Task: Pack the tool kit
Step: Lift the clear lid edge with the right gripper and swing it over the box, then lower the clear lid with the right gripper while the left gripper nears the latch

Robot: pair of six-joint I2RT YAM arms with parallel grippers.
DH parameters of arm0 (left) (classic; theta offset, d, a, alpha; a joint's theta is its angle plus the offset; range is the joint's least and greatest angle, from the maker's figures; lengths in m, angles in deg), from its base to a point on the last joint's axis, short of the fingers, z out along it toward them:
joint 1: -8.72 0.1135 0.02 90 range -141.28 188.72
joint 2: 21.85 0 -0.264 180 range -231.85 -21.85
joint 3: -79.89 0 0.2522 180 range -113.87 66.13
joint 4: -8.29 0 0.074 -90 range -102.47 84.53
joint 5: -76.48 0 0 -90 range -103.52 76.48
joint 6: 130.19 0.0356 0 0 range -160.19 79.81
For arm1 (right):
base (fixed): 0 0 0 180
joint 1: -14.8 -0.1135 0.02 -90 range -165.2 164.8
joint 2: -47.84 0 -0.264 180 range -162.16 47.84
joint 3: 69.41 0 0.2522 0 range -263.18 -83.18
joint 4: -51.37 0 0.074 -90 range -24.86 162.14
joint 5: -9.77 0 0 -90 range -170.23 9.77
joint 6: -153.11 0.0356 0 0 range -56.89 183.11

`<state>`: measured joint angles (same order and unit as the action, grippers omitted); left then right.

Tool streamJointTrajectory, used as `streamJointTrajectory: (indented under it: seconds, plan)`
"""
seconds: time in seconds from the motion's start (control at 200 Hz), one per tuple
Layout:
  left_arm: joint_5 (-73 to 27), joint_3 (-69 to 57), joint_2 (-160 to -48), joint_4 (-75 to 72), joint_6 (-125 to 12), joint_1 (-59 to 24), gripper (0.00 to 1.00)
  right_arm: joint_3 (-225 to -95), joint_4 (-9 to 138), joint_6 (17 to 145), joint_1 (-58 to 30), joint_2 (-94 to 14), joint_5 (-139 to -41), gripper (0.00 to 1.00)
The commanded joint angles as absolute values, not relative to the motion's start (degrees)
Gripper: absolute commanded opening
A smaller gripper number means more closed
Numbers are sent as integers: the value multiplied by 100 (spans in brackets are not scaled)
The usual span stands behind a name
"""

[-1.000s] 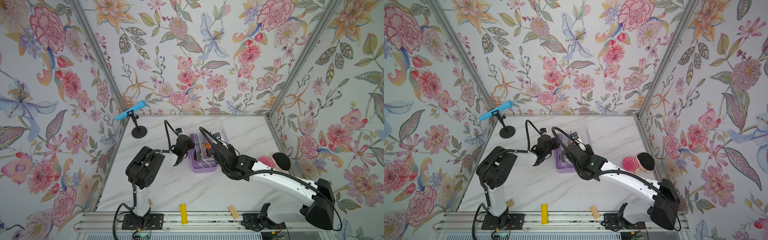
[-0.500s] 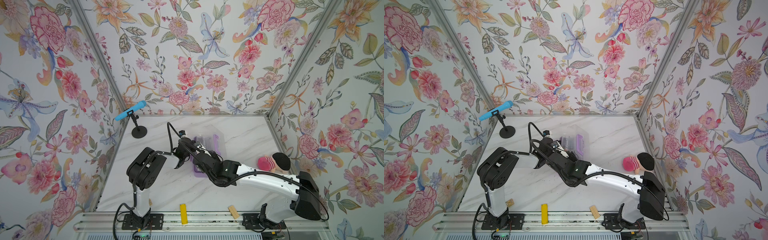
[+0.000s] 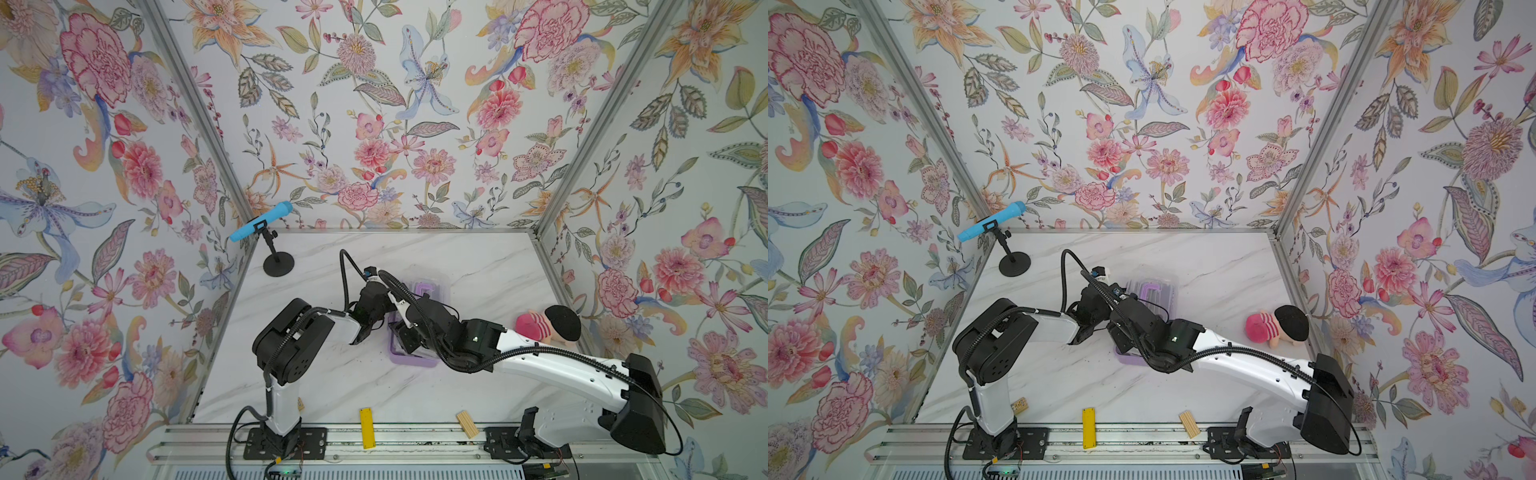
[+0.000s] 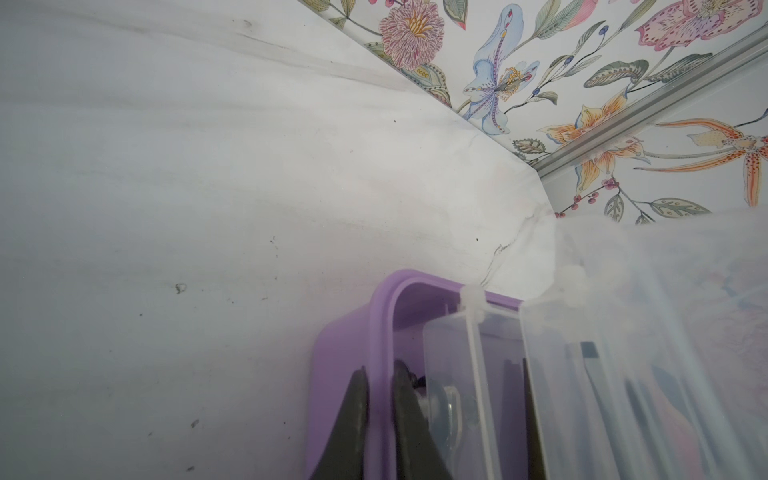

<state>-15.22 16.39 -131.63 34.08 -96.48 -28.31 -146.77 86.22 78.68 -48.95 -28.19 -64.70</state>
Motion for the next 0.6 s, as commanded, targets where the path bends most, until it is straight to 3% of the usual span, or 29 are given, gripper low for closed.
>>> streamJointTrajectory:
  seconds: [0.0, 0.2, 0.45, 0.531, 0.596]
  plan:
    - [-873, 1735, -13143, 2759, -9767, -2935, 1, -14478, 8682, 8217, -4874, -2289, -7404, 59]
    - [-166, 1213, -13431, 2303, -10048, -2907, 0, -14334, 9042, 8244, -4768, -1481, -7932, 63]
    - [-73, 343, -13995, 2231, -10458, -2827, 0, -13901, 9232, 8415, -4308, -1151, -7988, 62]
    - [-127, 192, -13964, 2150, -10352, -2790, 11, -13738, 9212, 8450, -4114, -1098, -8031, 62]
    - [-44, 140, -13814, 1999, -10110, -2763, 30, -13694, 9212, 8451, -3942, -1088, -8117, 62]
